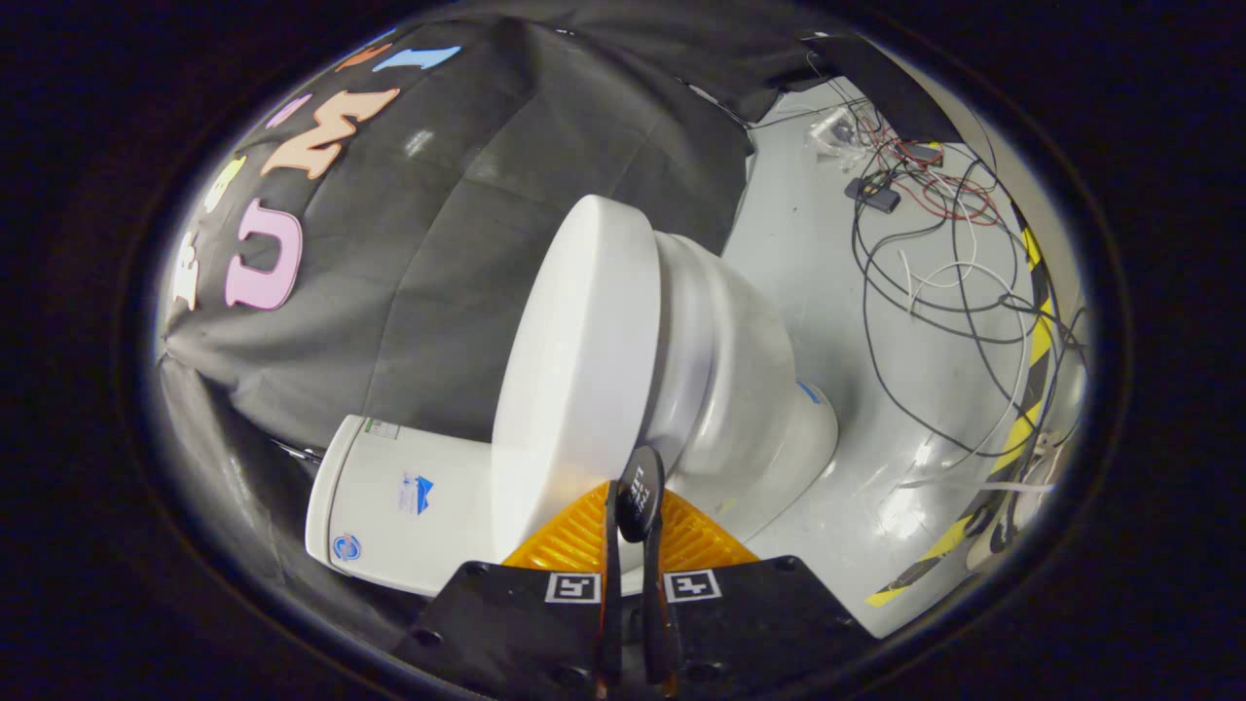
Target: Open the toilet lid.
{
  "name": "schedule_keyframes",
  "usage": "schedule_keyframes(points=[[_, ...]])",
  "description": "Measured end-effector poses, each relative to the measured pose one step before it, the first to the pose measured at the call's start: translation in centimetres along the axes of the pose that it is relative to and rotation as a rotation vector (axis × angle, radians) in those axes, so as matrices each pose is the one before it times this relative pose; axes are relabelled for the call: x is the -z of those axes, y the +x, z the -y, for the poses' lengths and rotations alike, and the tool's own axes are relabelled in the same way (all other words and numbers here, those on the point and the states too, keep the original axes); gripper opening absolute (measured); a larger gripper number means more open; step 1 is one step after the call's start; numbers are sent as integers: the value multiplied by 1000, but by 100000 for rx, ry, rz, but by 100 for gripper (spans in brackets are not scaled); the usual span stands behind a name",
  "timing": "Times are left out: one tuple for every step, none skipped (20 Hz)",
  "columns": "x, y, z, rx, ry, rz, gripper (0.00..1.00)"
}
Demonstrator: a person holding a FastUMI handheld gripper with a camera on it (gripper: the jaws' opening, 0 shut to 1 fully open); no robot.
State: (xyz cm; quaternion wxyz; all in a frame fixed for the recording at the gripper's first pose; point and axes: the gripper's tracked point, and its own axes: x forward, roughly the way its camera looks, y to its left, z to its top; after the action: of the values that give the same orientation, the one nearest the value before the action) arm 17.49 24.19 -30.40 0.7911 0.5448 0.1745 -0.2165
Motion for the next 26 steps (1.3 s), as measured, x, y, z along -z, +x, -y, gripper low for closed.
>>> schedule_keyframes(points=[[-148,-198,-250,377,-1020,94,9],[-21,-119,-331,331,-1387,-60,9],[-81,-173,-388,388,-1556,-191,9],[-47,-180,-256,576,-1800,-480,8],[-155,-214,-342,648,-1724,63,8],[-155,-230,-431,598,-896,399,8],[-284,-299,-435,479,-139,1531,8],[-257,-284,-583,104,536,2096,8],[-270,-324,-634,-385,960,2383,8],[-176,-233,-656,-432,981,2485,8],[-131,-300,-607,-665,1040,2404,8],[-111,-177,-702,-952,255,2102,8],[-31,-76,-695,-751,-741,963,8],[77,-201,-766,-394,-2553,446,8],[-31,-256,-635,-150,-4059,-424,8],[-100,-269,-573,-69,-4622,-924,8],[-118,-258,-566,-146,-4853,-814,8],[-118,-267,-626,-325,-4122,-516,8],[-198,-234,-590,-494,-3912,-305,8],[-138,-170,-546,-353,-3562,-193,8],[-133,-152,-634,-267,-3298,-73,8],[-103,-270,-518,-297,-3387,-16,8],[-113,-139,-511,-349,-3215,-24,8],[-182,-104,-490,-373,-2992,14,8],[-138,-94,-489,-505,-2650,136,8],[-50,-121,-555,-495,-2062,526,8]])
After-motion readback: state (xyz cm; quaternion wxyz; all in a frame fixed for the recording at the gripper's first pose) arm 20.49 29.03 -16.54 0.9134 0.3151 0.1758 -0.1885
